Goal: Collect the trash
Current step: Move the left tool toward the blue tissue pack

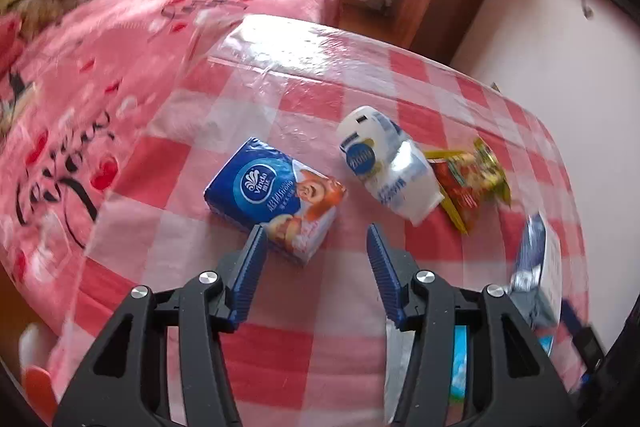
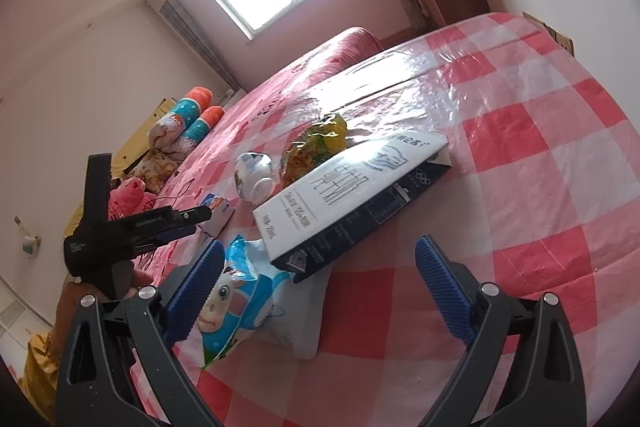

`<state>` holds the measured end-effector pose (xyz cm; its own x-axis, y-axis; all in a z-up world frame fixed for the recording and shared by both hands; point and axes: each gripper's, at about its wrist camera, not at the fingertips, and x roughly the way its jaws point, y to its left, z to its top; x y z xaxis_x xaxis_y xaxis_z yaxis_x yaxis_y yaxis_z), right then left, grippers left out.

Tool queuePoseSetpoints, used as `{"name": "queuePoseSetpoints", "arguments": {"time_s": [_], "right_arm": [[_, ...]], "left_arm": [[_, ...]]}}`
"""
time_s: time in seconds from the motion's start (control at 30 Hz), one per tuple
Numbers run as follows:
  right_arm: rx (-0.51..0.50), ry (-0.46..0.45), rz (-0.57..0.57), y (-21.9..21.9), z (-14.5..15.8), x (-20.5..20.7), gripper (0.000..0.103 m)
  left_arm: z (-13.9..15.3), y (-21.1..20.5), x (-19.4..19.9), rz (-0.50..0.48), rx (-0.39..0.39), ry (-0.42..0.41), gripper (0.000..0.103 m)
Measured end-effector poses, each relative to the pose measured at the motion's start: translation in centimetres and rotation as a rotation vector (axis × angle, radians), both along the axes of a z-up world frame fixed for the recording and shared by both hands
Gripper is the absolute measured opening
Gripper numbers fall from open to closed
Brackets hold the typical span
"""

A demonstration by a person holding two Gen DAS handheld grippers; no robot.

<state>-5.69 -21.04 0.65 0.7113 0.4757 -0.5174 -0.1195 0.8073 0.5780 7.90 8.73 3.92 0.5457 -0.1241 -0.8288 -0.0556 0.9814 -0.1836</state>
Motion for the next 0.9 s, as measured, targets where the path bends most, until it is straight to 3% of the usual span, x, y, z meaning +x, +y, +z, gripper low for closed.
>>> {"name": "queuePoseSetpoints", "arguments": {"time_s": [0.1, 0.37, 0.47, 0.9], "right_arm": [[0.005, 0.007, -0.007, -0.1, -0.1, 0.1, 0.095], [-0.013, 0.007, -0.010, 0.1, -0.1, 0.1, 0.095], [-0.012, 0.008, -0.008, 0.1, -0.1, 0.2, 0.095], [-0.021, 0.004, 0.002, 0.5, 0.0, 0.0, 0.095]], "left_arm": [[-0.1, 0.3, 0.9, 0.025, -0.004, 0.002, 0.056], [0.0, -0.8, 2.0, 0.093, 0.085, 0.017, 0.058], [0.4, 0.4, 1.7, 0.168, 0.046, -0.016, 0.058], [0.0, 2.0, 5.6, 0.212, 0.040, 0.008, 0.062]]}}
